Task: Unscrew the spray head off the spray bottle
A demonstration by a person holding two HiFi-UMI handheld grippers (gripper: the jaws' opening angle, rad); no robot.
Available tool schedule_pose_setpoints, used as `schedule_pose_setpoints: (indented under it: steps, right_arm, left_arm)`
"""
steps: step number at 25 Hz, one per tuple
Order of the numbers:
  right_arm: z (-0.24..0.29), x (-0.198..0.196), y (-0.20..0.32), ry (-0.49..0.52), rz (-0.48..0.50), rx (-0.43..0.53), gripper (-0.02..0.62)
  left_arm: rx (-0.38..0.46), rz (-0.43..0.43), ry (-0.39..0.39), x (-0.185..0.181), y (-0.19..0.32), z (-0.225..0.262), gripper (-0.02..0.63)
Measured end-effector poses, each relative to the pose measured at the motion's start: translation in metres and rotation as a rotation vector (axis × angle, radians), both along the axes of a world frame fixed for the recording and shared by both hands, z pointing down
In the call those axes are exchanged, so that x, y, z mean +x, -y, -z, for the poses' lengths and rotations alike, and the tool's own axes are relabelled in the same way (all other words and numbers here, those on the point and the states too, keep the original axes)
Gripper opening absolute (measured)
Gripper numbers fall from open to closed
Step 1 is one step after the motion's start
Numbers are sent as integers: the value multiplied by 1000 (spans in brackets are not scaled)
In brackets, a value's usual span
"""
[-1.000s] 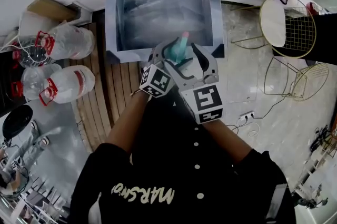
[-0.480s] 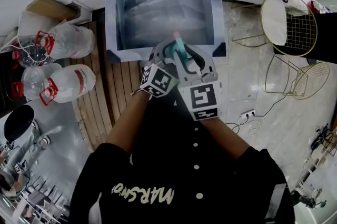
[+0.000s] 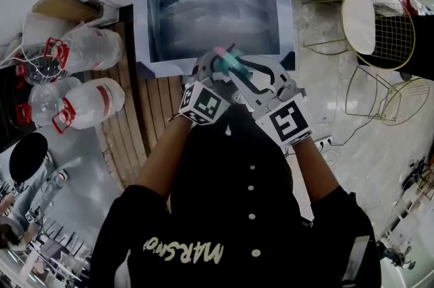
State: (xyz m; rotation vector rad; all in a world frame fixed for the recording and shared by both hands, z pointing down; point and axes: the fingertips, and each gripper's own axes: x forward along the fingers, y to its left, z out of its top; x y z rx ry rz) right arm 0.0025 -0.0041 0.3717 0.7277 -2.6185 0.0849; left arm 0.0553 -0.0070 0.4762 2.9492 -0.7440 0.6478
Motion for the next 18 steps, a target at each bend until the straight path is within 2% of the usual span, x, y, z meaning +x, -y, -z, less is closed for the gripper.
schedule_pose_setpoints:
  steps: [5, 13, 18]
  right_arm:
    - [0, 2, -3, 24, 191, 11, 103]
    - [-3, 1, -4, 4, 403, -20, 101]
    - [-2, 3, -5, 4, 524, -5, 101]
  left_arm:
    - [1, -19, 2, 3, 1, 0, 370]
    - [1, -52, 8, 2, 2, 0, 370]
    - [1, -60, 7, 4, 3, 1, 370]
